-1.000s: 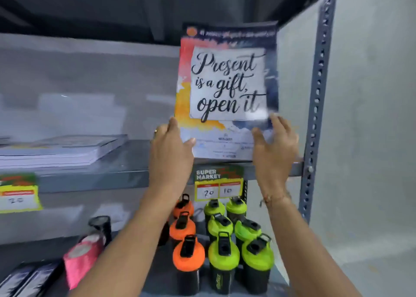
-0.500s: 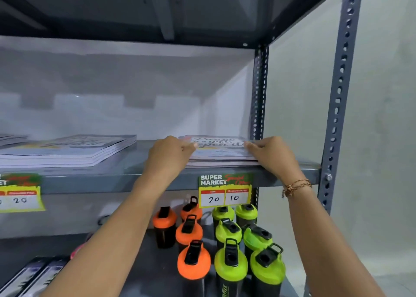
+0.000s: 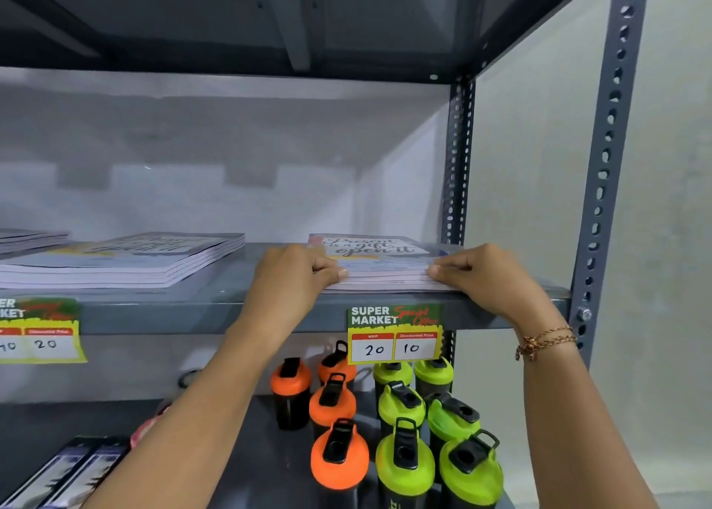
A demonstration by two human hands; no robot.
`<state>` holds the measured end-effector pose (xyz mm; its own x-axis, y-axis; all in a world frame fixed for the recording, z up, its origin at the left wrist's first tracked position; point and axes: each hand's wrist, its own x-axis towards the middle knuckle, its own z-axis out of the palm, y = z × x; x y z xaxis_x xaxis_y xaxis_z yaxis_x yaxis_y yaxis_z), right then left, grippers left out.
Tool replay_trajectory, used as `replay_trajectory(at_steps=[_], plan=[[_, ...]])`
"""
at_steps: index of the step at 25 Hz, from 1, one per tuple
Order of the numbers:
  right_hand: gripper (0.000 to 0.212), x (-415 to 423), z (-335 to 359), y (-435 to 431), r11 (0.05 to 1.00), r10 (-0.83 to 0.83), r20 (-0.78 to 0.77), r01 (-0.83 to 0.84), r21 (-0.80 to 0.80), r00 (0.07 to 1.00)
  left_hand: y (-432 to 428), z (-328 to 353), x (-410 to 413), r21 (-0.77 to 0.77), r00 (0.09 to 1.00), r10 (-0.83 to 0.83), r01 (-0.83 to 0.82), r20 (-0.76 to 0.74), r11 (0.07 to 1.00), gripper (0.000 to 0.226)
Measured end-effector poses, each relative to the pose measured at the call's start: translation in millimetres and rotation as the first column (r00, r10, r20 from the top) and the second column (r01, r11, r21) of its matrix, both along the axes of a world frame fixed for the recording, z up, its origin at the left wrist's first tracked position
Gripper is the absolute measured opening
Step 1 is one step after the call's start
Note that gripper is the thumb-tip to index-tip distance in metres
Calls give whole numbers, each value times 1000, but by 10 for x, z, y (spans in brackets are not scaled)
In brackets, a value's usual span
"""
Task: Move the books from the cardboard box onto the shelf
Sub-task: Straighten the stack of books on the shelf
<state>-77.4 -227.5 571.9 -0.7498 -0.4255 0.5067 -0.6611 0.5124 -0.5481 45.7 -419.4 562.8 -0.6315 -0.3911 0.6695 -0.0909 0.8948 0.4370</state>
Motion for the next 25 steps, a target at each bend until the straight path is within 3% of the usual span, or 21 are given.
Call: replay_trajectory(at_steps=[11, 17, 25], plan=[[26, 34, 26, 27, 991, -116, 8, 116, -63, 993, -74, 110, 61, 64, 989, -76, 68, 125, 996, 27], [20, 100, -3, 26, 982, -142, 14, 142, -127, 990, 14, 81, 88, 52, 999, 24, -25, 25, 998, 23], [30, 267, -98, 107, 975, -160, -69, 147, -165, 985, -24, 51, 185, 39, 999, 19, -20, 28, 999, 26]])
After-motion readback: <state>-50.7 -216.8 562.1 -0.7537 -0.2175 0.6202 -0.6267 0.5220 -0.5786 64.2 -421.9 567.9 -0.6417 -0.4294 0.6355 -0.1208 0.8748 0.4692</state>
